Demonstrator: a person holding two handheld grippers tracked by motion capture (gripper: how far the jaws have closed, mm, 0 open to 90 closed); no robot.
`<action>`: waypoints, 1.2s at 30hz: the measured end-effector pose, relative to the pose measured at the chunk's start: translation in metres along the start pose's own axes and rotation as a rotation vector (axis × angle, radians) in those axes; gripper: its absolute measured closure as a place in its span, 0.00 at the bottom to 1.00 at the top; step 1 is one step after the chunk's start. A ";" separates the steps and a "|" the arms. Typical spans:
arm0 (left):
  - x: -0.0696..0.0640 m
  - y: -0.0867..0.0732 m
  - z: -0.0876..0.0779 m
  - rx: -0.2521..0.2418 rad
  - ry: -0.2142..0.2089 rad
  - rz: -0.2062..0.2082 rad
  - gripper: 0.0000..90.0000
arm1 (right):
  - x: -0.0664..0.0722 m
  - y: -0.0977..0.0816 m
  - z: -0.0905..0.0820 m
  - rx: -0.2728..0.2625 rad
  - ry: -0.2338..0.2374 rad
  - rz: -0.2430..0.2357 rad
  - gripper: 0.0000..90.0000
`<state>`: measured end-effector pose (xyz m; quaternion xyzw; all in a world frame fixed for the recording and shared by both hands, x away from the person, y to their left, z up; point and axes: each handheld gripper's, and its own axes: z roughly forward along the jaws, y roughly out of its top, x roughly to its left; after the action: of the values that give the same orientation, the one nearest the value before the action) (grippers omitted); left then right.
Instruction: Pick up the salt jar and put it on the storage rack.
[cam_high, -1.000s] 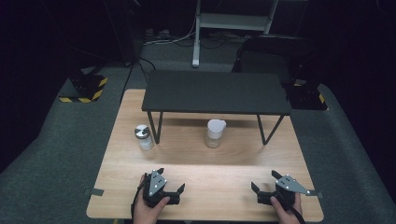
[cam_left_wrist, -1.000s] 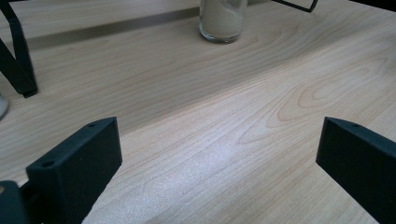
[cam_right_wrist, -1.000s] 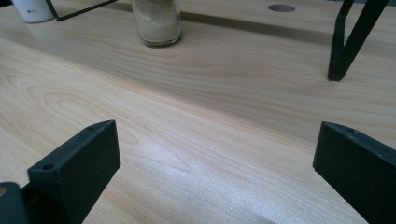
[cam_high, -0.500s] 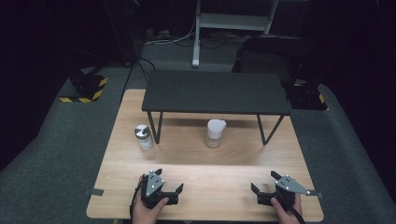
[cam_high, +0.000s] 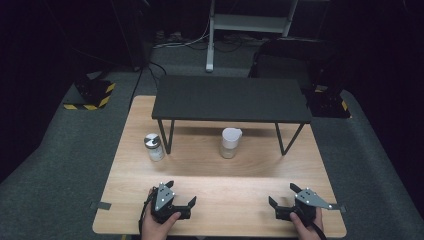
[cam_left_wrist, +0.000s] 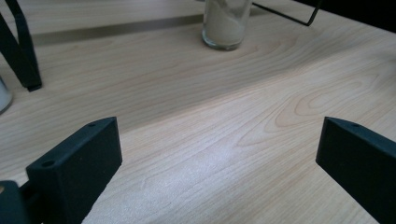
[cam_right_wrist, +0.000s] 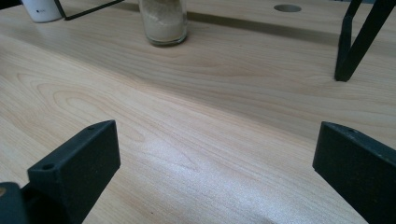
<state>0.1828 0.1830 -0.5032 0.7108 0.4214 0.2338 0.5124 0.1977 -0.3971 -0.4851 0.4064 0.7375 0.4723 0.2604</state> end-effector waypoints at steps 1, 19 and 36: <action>-0.001 0.002 0.000 -0.013 -0.003 -0.010 0.01 | 0.000 0.000 0.000 0.002 0.001 -0.005 0.01; -0.005 0.017 -0.004 -0.085 0.055 0.011 0.01 | -0.003 -0.001 0.000 -0.003 0.012 0.008 0.01; 0.013 0.024 -0.005 -0.107 0.217 -0.017 0.00 | -0.003 -0.002 -0.001 -0.009 0.014 0.008 0.01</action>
<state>0.1945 0.1932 -0.4805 0.6494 0.4671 0.3273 0.5030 0.1981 -0.4006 -0.4862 0.4050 0.7356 0.4794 0.2551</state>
